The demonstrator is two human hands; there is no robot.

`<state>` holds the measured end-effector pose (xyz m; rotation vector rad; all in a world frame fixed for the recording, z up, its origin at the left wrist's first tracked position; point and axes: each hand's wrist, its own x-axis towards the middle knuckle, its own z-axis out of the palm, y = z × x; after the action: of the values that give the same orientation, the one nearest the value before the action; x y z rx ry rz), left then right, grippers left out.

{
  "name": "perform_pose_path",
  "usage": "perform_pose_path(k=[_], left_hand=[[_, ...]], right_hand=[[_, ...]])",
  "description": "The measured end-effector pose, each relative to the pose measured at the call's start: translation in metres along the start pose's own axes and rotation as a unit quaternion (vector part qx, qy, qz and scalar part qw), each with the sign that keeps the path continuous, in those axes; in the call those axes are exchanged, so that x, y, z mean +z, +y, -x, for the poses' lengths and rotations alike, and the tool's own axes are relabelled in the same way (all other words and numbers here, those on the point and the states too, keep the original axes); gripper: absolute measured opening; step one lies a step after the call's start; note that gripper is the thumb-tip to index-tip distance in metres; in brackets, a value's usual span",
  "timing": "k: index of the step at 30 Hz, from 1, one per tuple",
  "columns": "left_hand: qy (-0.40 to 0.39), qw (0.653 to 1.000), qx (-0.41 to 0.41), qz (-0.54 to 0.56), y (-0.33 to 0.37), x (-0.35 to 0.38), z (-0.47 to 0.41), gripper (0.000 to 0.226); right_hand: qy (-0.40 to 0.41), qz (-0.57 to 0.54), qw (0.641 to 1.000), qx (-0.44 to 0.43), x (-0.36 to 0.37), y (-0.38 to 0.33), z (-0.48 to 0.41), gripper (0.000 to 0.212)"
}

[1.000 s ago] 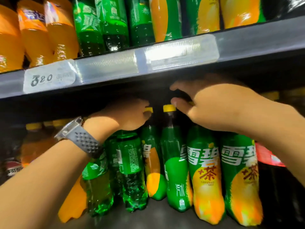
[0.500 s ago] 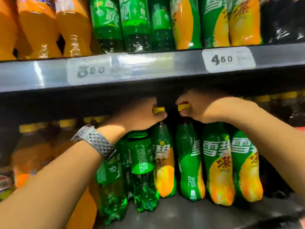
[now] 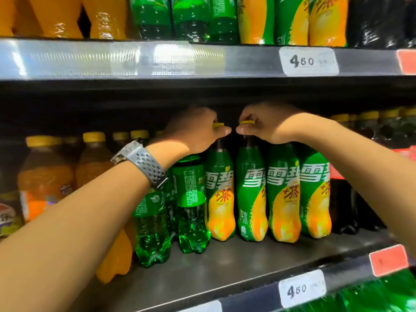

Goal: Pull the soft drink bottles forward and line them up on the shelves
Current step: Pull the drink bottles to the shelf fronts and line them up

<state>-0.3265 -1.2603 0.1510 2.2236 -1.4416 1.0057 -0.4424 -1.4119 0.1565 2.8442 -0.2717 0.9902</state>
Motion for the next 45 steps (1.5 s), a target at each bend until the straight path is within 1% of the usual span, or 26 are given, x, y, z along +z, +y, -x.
perform_pose_path(k=[5, 8, 11, 14, 16, 17, 19, 21, 24, 27, 30, 32, 36, 39, 41, 42, 44, 45], left_hand=[[0.003, 0.998, 0.014, -0.062, -0.001, -0.002, -0.001, 0.046], [0.010, 0.996, 0.018, -0.089, -0.002, -0.001, -0.003, 0.046], [-0.006, 0.998, 0.011, -0.054, -0.003, -0.004, -0.005, 0.050], [-0.063, 0.998, 0.017, -0.026, -0.004, -0.012, -0.003, 0.050], [-0.088, 0.996, 0.019, -0.019, -0.010, -0.024, 0.002, 0.049], [-0.088, 0.996, 0.019, -0.016, -0.014, -0.030, 0.005, 0.047], [-0.083, 0.996, 0.021, -0.021, -0.024, -0.043, 0.013, 0.041], [-0.093, 0.994, 0.009, -0.053, -0.036, -0.055, 0.022, 0.036], [-0.114, 0.983, -0.025, -0.138, -0.053, -0.070, 0.032, 0.037], [-0.152, 0.967, -0.060, -0.195, -0.063, -0.077, 0.043, 0.032], [-0.166, 0.964, -0.093, -0.184, -0.067, -0.080, 0.051, 0.031], [-0.170, 0.966, -0.089, -0.171, -0.069, -0.081, 0.053, 0.032], [-0.206, 0.968, -0.070, -0.127, -0.067, -0.090, 0.054, 0.031], [-0.220, 0.969, -0.070, -0.088, -0.063, -0.094, 0.056, 0.027], [-0.216, 0.970, -0.077, -0.086, -0.062, -0.094, 0.055, 0.032], [-0.211, 0.970, -0.082, -0.088, -0.062, -0.093, 0.054, 0.037], [-0.195, 0.971, -0.097, -0.098, -0.064, -0.090, 0.052, 0.045], [-0.187, 0.972, -0.104, -0.101, -0.064, -0.088, 0.052, 0.044]], right_hand=[[-0.002, -0.012, 1.000, 0.000, -0.001, 0.001, 0.000, 0.027], [0.000, -0.010, 1.000, 0.011, -0.003, 0.001, 0.001, 0.034], [-0.012, 0.011, 1.000, 0.007, -0.006, -0.001, 0.000, 0.036], [-0.020, 0.053, 0.998, 0.003, -0.007, -0.006, -0.001, 0.035], [-0.006, 0.091, 0.996, 0.013, -0.007, -0.016, -0.002, 0.041], [0.012, 0.102, 0.995, 0.018, -0.006, -0.023, -0.002, 0.044], [0.056, 0.068, 0.996, 0.001, -0.003, -0.040, -0.003, 0.044], [0.062, -0.003, 0.997, -0.046, 0.000, -0.063, -0.007, 0.042], [0.017, -0.055, 0.994, -0.096, 0.004, -0.092, -0.013, 0.045], [-0.027, -0.049, 0.992, -0.110, 0.005, -0.107, -0.019, 0.039], [-0.030, -0.038, 0.992, -0.115, 0.004, -0.110, -0.025, 0.029], [-0.041, -0.047, 0.991, -0.121, 0.003, -0.109, -0.028, 0.028], [-0.052, -0.093, 0.985, -0.134, 0.004, -0.105, -0.034, 0.023], [-0.084, -0.139, 0.975, -0.150, 0.003, -0.102, -0.035, 0.024], [-0.104, -0.169, 0.968, -0.151, 0.001, -0.101, -0.034, 0.026], [-0.101, -0.175, 0.968, -0.147, 0.001, -0.101, -0.035, 0.026], [-0.066, -0.136, 0.981, -0.125, 0.003, -0.102, -0.037, 0.033], [-0.040, -0.081, 0.990, -0.110, 0.004, -0.104, -0.038, 0.037]])
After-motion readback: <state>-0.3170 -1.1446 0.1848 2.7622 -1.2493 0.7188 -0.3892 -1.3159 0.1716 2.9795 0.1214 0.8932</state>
